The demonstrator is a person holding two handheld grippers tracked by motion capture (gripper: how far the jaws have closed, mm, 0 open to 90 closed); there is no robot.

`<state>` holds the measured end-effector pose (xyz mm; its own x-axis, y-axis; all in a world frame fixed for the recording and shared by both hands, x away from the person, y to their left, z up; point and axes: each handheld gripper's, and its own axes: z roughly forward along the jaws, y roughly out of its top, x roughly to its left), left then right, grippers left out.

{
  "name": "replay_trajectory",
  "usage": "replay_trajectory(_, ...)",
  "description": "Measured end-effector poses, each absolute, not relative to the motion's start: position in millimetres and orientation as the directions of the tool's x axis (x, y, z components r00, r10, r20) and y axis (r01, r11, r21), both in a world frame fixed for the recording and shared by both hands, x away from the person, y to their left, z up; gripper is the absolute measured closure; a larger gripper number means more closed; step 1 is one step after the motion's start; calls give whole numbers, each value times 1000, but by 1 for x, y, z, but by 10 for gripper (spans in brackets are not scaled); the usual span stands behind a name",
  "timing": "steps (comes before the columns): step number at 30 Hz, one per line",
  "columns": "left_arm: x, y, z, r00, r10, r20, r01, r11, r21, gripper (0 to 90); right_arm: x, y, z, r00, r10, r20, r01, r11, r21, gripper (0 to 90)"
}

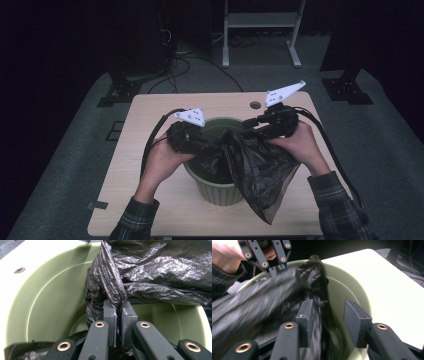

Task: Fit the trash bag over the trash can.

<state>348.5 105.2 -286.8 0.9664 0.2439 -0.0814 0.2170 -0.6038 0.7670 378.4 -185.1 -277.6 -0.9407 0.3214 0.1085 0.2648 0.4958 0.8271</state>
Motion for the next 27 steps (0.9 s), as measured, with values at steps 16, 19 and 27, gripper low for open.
replay_trajectory(16,344,119,-293,953,289,-89,248,-580,776,853,327,-270,-292,-889,404,216,377,379,845,349)
replay_trajectory(19,342,119,-293,955,282,-91,245,-578,779,852,322,-275,-306,-876,401,267,423,376,824,407)
replay_trajectory(27,341,119,-294,963,242,-123,241,-556,795,851,330,-275,-316,-886,402,231,388,370,844,891)
